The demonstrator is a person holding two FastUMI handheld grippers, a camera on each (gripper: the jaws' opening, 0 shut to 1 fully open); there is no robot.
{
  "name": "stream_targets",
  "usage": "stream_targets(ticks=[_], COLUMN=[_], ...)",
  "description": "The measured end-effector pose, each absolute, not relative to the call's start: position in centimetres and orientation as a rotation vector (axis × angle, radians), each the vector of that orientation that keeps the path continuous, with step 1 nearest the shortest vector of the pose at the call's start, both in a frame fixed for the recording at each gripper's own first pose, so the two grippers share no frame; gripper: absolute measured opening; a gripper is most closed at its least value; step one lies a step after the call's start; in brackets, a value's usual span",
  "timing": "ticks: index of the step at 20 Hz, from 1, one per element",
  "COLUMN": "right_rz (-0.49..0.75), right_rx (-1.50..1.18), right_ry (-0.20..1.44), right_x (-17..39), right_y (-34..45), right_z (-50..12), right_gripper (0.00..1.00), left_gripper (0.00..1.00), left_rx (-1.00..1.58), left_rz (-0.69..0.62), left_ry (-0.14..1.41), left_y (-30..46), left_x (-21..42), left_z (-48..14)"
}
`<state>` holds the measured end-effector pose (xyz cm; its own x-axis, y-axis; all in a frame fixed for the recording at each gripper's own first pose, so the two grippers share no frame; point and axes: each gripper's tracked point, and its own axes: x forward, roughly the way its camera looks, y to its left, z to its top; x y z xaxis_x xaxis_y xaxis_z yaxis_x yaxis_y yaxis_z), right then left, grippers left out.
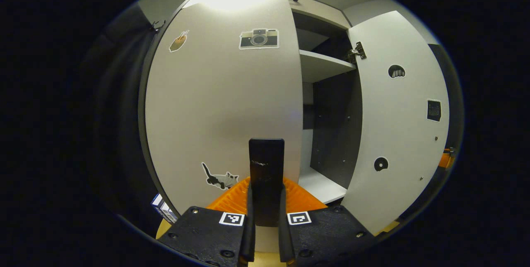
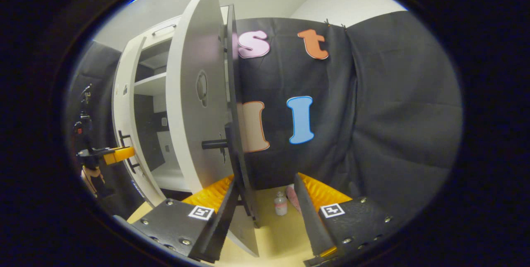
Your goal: Open the right door of the double-door shoe cabinet with the right hand, and open the left door with the left hand.
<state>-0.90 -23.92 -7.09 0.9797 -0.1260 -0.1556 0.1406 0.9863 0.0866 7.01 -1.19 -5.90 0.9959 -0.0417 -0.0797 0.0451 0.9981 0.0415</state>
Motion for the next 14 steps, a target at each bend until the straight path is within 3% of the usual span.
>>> stream_targets(ticks=[14], right_rz=[-0.165], right_rx=[0.127], right_ry=[0.133], right_x=[-1.2], right_y=[-24.1], right_z=[-7.2], right_gripper=[0.79], left_gripper=[0.24], left_rx=[0.042], left_rz=[-0.115], left_ry=[0.085], left_y=[-0.1], left_x=[4.2], left_z=[-5.9])
